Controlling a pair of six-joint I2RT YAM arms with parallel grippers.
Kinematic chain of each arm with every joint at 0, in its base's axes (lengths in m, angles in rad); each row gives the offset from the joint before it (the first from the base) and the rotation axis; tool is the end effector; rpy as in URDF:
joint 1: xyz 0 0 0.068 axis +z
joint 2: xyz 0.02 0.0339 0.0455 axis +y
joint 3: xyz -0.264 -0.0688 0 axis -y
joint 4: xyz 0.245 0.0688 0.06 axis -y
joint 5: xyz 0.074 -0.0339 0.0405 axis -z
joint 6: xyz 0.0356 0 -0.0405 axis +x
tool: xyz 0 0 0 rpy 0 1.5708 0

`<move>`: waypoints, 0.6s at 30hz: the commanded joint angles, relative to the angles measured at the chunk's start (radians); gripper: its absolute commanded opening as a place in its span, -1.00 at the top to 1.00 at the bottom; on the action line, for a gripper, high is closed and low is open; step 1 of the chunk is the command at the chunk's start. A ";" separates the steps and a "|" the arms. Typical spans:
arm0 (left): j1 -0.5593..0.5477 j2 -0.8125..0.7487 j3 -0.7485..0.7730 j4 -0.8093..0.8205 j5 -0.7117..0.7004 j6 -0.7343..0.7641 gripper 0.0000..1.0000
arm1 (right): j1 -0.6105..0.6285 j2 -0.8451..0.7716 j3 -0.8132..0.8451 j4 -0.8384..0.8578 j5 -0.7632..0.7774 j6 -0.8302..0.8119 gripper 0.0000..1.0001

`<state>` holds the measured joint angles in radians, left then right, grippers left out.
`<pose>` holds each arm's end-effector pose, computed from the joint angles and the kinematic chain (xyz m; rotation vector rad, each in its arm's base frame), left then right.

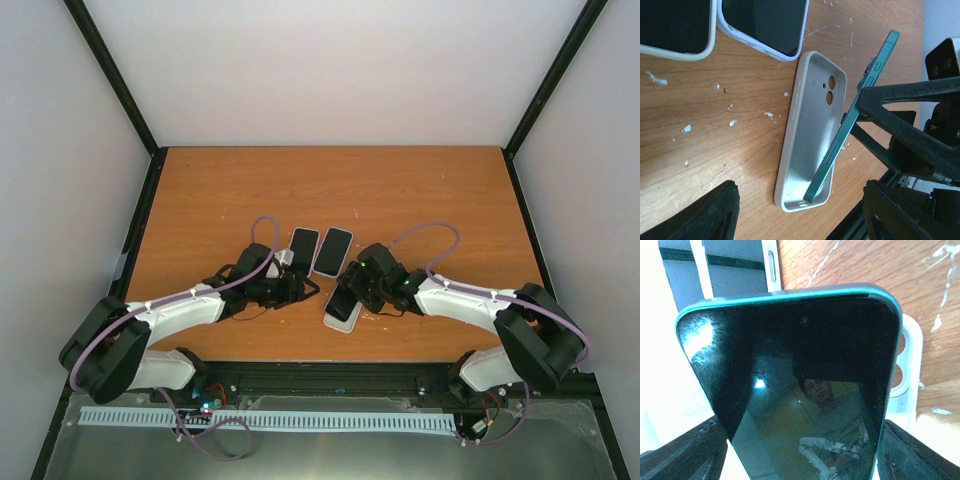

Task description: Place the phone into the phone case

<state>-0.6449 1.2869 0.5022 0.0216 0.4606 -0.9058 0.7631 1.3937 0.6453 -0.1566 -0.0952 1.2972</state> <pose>0.1810 -0.1559 0.1631 -0.0801 2.6185 -1.2162 0.1866 0.1831 0.1646 0.6804 2.6584 0.8807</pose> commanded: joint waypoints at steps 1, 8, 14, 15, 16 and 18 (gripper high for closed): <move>0.007 -0.002 0.040 -0.007 0.002 0.041 -0.36 | 0.029 0.018 0.043 0.000 0.038 0.041 -0.15; 0.007 0.000 0.040 -0.008 0.005 0.054 -0.35 | 0.046 0.048 0.090 -0.102 0.053 0.062 -0.21; 0.007 0.013 0.050 -0.004 0.016 0.059 -0.31 | 0.052 0.079 0.098 -0.119 0.035 0.079 -0.26; 0.007 0.015 0.051 -0.003 0.017 0.060 -0.31 | 0.053 0.085 0.100 -0.120 0.033 0.079 -0.26; 0.007 0.016 0.052 -0.003 0.017 0.059 -0.31 | 0.055 0.090 0.103 -0.125 0.034 0.080 -0.26; 0.007 0.018 0.052 -0.002 0.015 0.060 -0.30 | 0.059 0.097 0.110 -0.148 0.042 0.086 -0.30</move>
<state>-0.6430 1.2942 0.5159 0.0189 0.4644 -0.8711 0.8040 1.4719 0.7185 -0.2665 -0.0757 1.3552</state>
